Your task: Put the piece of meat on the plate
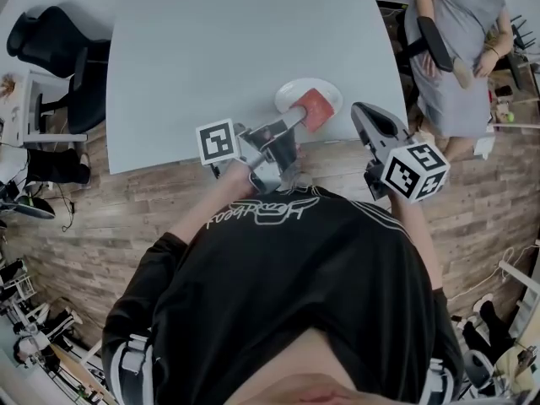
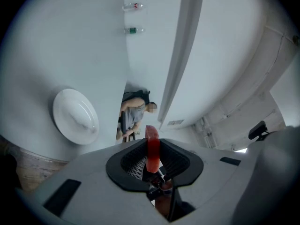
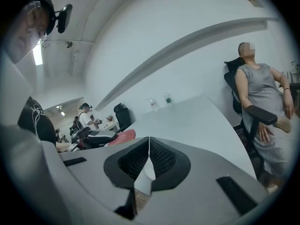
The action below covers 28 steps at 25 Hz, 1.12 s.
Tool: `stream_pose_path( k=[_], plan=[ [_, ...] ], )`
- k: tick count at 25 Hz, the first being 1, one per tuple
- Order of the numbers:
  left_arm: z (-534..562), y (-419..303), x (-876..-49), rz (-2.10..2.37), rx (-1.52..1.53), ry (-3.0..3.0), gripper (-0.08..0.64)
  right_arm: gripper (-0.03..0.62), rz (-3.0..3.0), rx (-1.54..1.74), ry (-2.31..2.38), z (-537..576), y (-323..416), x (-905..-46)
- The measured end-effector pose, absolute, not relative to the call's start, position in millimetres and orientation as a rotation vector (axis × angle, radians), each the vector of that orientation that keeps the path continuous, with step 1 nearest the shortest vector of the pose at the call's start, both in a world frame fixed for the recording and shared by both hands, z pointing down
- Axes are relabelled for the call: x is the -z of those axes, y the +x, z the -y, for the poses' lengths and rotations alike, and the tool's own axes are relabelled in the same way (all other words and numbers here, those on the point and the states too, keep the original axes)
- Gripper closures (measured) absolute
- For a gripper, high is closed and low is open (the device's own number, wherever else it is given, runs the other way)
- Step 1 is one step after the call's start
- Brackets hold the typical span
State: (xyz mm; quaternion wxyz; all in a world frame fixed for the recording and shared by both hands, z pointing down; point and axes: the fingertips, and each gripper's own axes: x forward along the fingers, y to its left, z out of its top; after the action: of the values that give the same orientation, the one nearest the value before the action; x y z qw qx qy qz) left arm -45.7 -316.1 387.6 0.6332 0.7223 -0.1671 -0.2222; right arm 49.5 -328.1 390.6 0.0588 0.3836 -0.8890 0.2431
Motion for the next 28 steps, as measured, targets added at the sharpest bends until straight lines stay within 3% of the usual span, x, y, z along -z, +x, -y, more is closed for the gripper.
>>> stream_pose_path(
  k=[28],
  plan=[
    [373.1, -45.9, -517.9, 0.621, 0.172, 1.656, 0.477, 0.582, 2.531, -0.949, 1.193, 361.7, 56.0, -469.9]
  ],
)
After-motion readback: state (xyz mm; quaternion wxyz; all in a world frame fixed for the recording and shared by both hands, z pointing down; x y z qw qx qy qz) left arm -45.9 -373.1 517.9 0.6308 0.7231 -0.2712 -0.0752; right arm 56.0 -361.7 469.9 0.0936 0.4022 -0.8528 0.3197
